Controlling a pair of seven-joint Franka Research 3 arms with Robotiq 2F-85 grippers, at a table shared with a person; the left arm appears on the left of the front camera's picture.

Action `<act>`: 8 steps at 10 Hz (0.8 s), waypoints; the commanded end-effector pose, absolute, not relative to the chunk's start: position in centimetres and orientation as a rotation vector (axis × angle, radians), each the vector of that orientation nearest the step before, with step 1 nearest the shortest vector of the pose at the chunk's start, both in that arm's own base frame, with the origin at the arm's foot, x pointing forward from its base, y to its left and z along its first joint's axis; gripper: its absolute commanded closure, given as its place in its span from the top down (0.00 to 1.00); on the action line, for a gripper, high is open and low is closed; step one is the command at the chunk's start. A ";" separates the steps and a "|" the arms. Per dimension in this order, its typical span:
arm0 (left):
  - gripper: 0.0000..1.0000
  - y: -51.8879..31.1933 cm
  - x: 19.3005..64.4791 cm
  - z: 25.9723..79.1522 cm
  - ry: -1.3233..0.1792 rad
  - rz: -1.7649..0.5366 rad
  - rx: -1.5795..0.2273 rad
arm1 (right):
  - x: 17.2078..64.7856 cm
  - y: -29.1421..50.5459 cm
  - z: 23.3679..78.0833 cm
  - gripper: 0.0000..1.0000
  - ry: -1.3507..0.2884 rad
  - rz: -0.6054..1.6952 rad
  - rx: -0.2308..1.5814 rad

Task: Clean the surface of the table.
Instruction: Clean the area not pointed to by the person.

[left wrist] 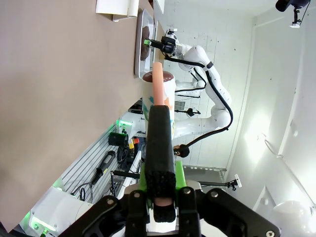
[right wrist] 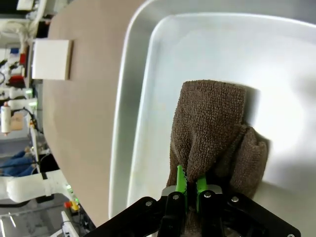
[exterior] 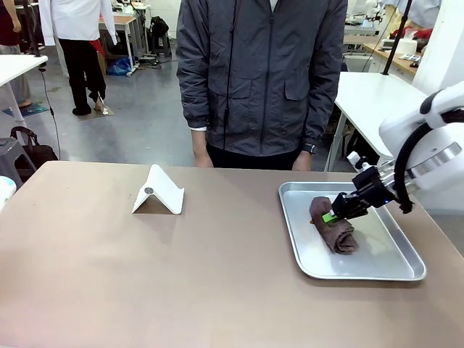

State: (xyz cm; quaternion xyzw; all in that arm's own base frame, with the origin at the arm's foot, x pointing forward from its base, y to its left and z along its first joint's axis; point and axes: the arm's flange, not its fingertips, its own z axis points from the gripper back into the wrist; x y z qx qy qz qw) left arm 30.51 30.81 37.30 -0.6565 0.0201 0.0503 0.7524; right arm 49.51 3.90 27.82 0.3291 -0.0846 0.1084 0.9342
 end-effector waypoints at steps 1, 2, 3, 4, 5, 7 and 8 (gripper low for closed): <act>0.22 31.0 30.4 37.9 0.056 0.112 -1.437 | 49.7 6.7 25.0 0.00 -0.159 0.275 0.714; 0.22 31.0 30.4 37.9 0.056 0.112 -1.437 | 49.8 7.8 24.7 0.00 -0.146 0.301 0.733; 0.22 31.0 30.4 37.9 0.056 0.112 -1.437 | 49.8 8.6 24.4 0.00 -0.136 0.321 0.738; 0.22 31.0 30.4 37.9 0.056 0.112 -1.437 | 49.7 9.3 24.2 0.00 -0.124 0.341 0.731; 0.22 31.0 30.4 37.9 0.056 0.112 -1.437 | 49.6 9.7 23.9 0.00 -0.108 0.362 0.731; 0.22 31.0 30.4 37.9 0.056 0.112 -1.437 | 49.6 9.4 23.9 0.00 -0.123 0.358 0.709; 0.22 31.0 30.4 37.9 0.056 0.112 -1.437 | 49.8 8.3 24.2 0.00 -0.140 0.327 0.713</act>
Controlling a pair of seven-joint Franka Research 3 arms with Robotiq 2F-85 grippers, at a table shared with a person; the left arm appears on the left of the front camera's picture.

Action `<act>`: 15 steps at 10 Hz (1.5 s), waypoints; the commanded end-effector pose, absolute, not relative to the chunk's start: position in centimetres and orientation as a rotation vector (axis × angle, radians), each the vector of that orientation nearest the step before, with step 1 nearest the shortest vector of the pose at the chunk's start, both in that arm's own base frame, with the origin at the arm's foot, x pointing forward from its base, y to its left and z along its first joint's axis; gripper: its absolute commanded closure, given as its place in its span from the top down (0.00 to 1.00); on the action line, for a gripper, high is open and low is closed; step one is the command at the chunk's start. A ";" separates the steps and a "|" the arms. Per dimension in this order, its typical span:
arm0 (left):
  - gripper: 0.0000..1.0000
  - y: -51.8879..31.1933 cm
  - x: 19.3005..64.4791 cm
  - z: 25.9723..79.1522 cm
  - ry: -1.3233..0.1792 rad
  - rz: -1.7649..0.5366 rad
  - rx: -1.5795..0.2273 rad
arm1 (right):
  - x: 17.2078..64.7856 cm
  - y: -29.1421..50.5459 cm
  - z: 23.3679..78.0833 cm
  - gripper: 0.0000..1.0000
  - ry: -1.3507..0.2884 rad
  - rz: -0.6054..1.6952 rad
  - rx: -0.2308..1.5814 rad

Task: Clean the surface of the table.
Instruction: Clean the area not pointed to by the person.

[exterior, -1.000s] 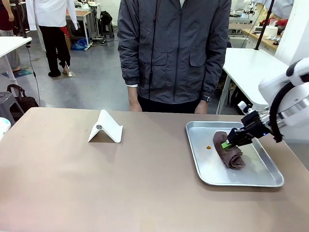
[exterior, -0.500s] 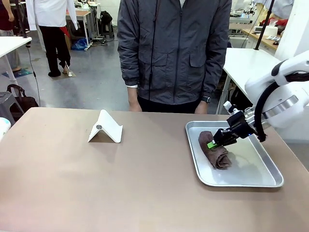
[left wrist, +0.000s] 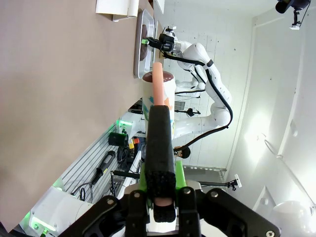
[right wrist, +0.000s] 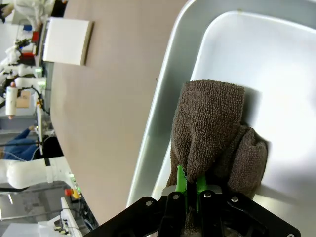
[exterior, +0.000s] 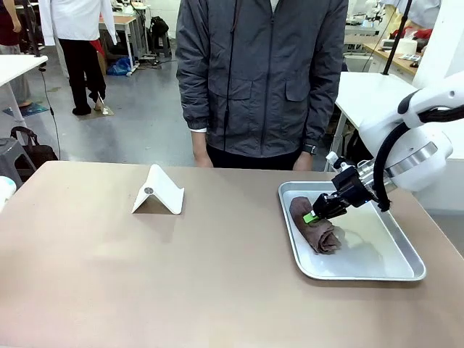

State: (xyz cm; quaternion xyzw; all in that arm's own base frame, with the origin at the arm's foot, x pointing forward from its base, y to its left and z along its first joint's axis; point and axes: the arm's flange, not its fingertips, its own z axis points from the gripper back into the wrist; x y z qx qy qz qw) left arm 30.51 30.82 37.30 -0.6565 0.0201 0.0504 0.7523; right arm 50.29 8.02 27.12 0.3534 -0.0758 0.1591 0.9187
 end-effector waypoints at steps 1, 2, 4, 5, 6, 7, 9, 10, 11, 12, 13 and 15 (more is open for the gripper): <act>0.22 31.0 30.4 37.9 0.056 0.112 -1.437 | 49.8 6.8 24.7 0.00 -0.163 0.299 0.711; 0.22 31.0 30.4 37.9 0.056 0.112 -1.437 | 49.6 4.9 25.1 0.00 -0.161 0.273 0.683; 0.22 31.0 30.4 37.9 0.056 0.112 -1.437 | 48.9 1.4 25.7 0.00 -0.185 0.208 0.690; 0.22 31.0 30.4 37.9 0.056 0.112 -1.437 | 48.6 -0.2 26.0 0.00 -0.201 0.173 0.689; 0.22 31.0 30.4 37.9 0.056 0.112 -1.437 | 48.2 -1.7 26.4 0.00 -0.222 0.141 0.696; 0.22 31.0 30.4 37.9 0.056 0.112 -1.437 | 47.8 -3.3 26.8 0.00 -0.242 0.103 0.701; 0.22 31.0 30.4 37.9 0.056 0.112 -1.437 | 47.2 -5.5 27.2 0.00 -0.280 0.051 0.731; 0.22 31.0 30.4 37.9 0.056 0.112 -1.437 | 47.0 -6.1 27.3 0.00 -0.294 0.039 0.754; 0.22 31.0 30.4 37.9 0.056 0.112 -1.437 | 47.0 -6.2 27.3 0.00 -0.303 0.040 0.767; 0.22 31.0 30.4 37.9 0.056 0.112 -1.437 | 47.0 -6.3 27.3 0.00 -0.307 0.043 0.803; 0.22 31.0 30.4 37.9 0.056 0.112 -1.437 | 46.9 -6.2 27.5 0.00 -0.309 0.059 0.870; 0.22 31.0 30.4 37.9 0.056 0.112 -1.437 | 46.3 -6.9 28.8 0.00 -0.318 0.080 1.086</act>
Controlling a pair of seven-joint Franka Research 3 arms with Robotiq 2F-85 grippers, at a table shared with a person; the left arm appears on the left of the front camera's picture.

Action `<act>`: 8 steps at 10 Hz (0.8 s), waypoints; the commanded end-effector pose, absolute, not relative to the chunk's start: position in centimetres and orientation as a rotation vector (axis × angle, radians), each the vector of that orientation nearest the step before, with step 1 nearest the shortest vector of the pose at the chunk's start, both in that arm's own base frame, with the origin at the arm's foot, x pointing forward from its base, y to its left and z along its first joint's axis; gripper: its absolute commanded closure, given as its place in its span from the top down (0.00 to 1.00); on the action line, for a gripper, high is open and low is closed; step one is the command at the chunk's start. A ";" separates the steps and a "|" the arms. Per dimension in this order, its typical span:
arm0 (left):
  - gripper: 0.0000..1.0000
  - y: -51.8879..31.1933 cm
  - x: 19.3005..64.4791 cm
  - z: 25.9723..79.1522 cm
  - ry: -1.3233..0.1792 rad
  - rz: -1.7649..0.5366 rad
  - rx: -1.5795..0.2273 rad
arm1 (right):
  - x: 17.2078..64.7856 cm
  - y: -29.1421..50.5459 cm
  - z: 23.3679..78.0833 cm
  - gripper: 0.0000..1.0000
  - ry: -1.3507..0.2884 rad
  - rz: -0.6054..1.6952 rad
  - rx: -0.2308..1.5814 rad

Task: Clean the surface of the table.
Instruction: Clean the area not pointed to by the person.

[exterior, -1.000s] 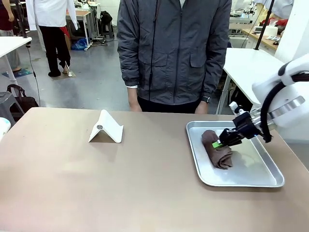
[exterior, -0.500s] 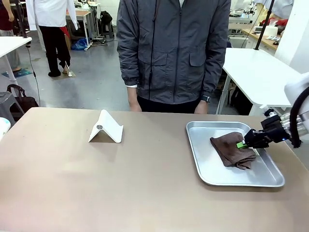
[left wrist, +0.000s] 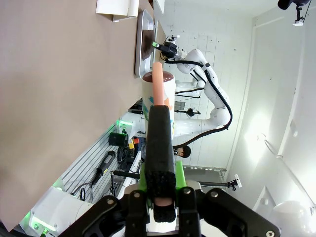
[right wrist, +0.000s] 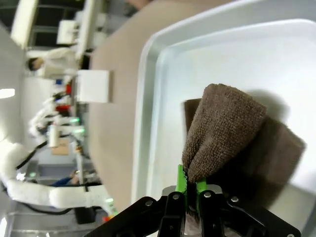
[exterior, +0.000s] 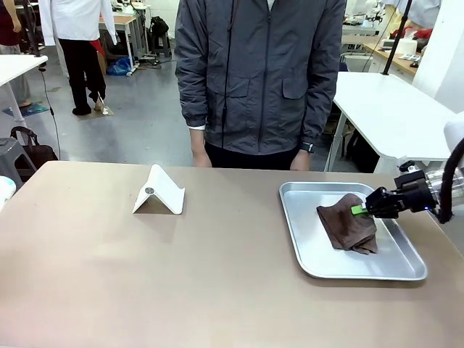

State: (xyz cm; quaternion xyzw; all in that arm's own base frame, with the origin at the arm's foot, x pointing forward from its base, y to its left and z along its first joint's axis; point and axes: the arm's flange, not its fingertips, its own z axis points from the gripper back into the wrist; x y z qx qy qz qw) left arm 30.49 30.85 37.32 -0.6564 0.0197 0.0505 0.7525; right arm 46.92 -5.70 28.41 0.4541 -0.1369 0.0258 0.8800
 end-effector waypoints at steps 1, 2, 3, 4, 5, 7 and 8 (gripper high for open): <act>0.22 31.0 30.4 37.9 0.056 0.112 -1.437 | 45.9 -7.6 29.7 0.00 -0.302 0.045 1.275; 0.22 31.0 30.4 37.9 0.056 0.112 -1.437 | 45.6 -8.3 30.2 0.00 -0.273 0.028 1.422; 0.22 31.0 30.4 37.9 0.056 0.112 -1.437 | 45.3 -8.6 30.5 0.00 -0.252 0.011 1.499; 0.22 31.0 30.4 37.9 0.056 0.112 -1.437 | 44.6 -8.8 31.3 0.00 -0.236 0.021 1.598; 0.22 31.0 30.4 37.9 0.056 0.112 -1.437 | 43.9 -9.1 32.1 0.00 -0.219 0.050 1.655; 0.22 31.0 30.4 37.9 0.056 0.112 -1.437 | 41.6 -9.7 34.2 0.00 -0.147 0.074 1.737; 0.22 31.0 30.4 37.9 0.056 0.112 -1.437 | 40.2 -10.2 35.0 0.00 -0.144 0.103 1.737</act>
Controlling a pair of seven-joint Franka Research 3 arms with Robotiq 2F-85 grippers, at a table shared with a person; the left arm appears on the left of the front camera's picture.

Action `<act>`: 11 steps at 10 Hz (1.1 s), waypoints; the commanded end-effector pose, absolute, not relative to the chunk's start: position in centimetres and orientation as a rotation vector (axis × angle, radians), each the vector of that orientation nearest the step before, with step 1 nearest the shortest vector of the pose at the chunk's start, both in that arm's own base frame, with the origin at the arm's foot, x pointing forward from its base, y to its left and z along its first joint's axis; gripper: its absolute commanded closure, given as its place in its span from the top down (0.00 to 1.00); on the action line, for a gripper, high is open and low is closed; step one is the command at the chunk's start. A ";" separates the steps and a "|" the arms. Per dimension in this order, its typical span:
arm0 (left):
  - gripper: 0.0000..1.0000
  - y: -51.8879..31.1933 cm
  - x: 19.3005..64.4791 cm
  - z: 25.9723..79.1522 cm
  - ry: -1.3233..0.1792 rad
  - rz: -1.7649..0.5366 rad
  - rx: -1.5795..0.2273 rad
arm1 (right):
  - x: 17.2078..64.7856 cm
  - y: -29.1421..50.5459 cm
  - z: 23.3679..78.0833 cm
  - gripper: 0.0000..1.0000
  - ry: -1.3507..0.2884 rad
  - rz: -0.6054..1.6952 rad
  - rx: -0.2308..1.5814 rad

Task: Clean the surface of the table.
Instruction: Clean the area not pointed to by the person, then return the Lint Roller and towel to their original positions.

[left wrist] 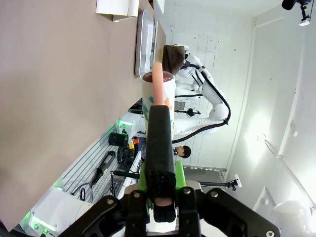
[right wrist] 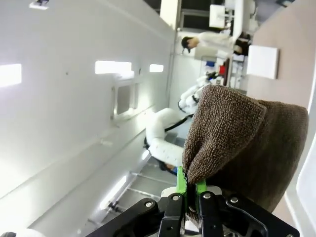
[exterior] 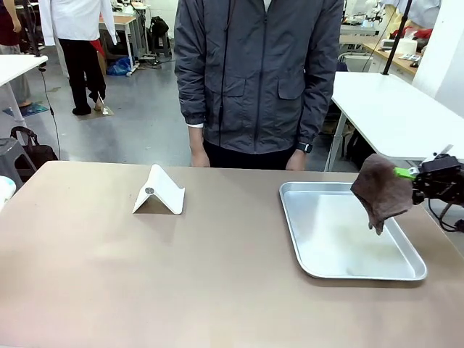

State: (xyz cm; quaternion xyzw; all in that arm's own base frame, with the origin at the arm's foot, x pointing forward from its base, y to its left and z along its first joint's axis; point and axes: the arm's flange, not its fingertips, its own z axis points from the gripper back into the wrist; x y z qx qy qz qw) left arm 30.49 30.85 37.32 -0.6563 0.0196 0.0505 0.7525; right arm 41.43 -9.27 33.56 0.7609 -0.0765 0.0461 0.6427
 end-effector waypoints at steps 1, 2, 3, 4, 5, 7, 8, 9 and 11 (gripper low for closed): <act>0.22 31.0 30.4 37.9 0.056 0.112 -1.437 | 38.7 -10.8 35.5 0.00 -0.146 0.135 1.715; 0.22 31.0 30.4 37.9 0.056 0.112 -1.437 | 37.6 -11.2 35.7 0.00 -0.154 0.167 1.693; 0.22 31.0 30.4 37.9 0.056 0.112 -1.437 | 37.7 -11.2 35.3 0.00 -0.173 0.125 1.689; 0.22 31.0 30.4 37.9 0.056 0.112 -1.437 | 39.3 -10.7 34.9 0.00 -0.149 0.143 1.715; 0.22 31.0 30.4 37.9 0.056 0.112 -1.437 | 39.3 -10.7 34.9 0.00 -0.149 0.143 1.715; 0.22 31.0 30.4 37.9 0.056 0.112 -1.437 | 39.3 -10.7 34.9 0.00 -0.149 0.143 1.715; 0.22 31.0 30.4 37.9 0.056 0.112 -1.437 | 39.3 -10.7 34.9 0.00 -0.149 0.143 1.715; 0.22 31.0 30.4 37.9 0.056 0.112 -1.437 | 39.3 -10.7 34.9 0.00 -0.149 0.143 1.715; 0.22 31.0 30.4 37.9 0.056 0.112 -1.437 | 39.3 -10.7 34.9 0.00 -0.149 0.143 1.715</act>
